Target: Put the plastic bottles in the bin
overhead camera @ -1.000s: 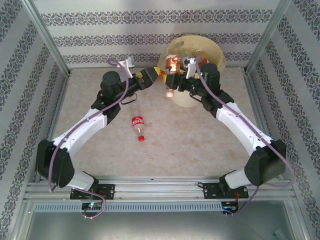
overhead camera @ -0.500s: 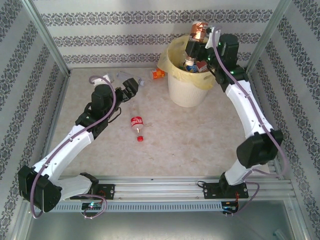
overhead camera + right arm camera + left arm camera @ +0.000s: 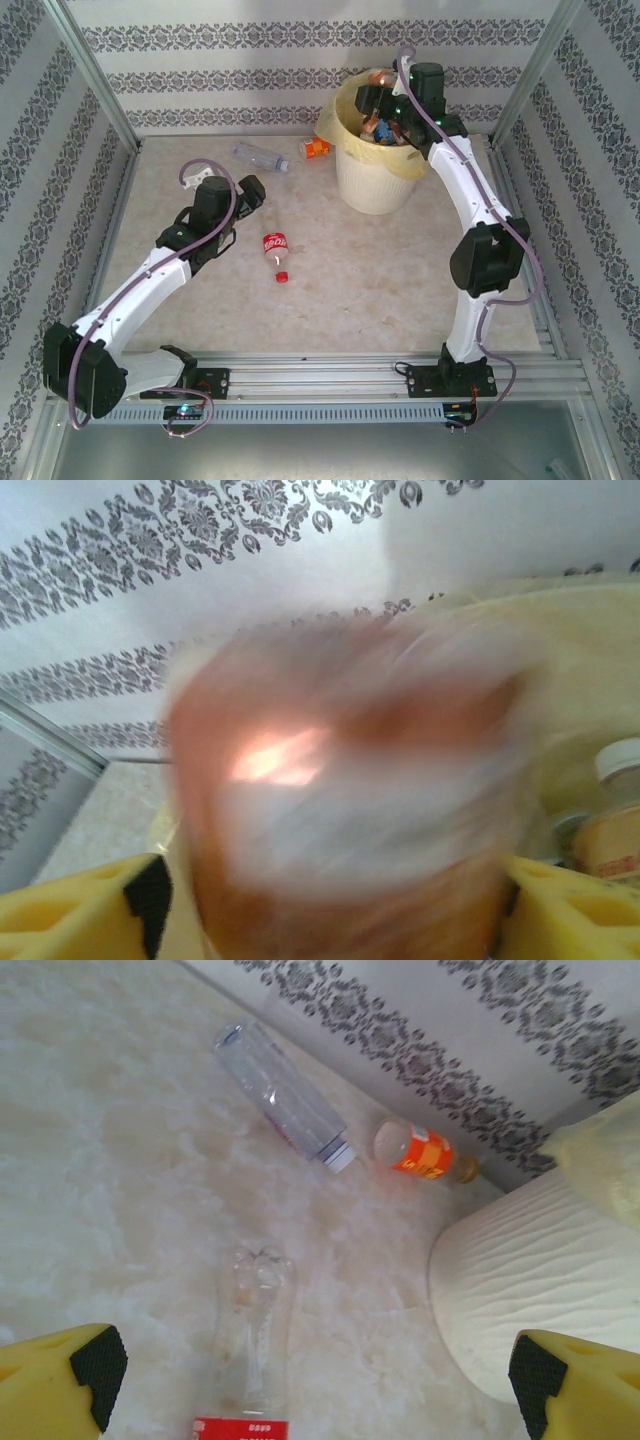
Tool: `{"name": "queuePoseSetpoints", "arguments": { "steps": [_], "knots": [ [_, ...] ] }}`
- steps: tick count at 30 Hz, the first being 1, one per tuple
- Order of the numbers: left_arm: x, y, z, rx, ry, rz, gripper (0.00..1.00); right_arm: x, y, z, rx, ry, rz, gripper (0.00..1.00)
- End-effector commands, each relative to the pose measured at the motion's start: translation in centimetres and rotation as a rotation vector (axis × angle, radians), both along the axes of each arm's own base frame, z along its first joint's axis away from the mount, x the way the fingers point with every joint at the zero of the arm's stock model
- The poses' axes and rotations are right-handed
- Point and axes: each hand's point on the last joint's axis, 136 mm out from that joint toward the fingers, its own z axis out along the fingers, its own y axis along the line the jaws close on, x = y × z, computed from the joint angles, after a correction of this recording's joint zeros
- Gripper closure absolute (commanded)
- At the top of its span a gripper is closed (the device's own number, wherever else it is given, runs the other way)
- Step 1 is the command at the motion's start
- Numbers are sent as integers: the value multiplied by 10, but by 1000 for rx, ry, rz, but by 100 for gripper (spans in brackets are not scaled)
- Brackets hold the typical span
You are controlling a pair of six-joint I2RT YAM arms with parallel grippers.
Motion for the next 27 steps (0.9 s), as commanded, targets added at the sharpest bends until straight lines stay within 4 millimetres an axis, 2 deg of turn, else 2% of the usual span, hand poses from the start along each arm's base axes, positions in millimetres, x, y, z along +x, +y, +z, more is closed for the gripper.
{"name": "queuePoseSetpoints", "arguments": {
  "steps": [1, 6, 16, 22, 27],
  "knots": [
    [-1, 6, -10, 7, 55, 26, 0, -4, 10, 20, 37, -21, 19, 13],
    [0, 5, -16, 11, 75, 25, 0, -14, 16, 35, 64, -58, 69, 12],
    [14, 0, -30, -11, 129, 6, 0, -45, 10, 67, 90, -131, 72, 8],
    [34, 1, -42, -11, 176, -4, 0, -78, 4, 81, 140, -199, 65, 2],
    [63, 10, -56, -5, 229, 25, 0, -117, -1, 82, 190, -242, 72, 2]
  ]
}}
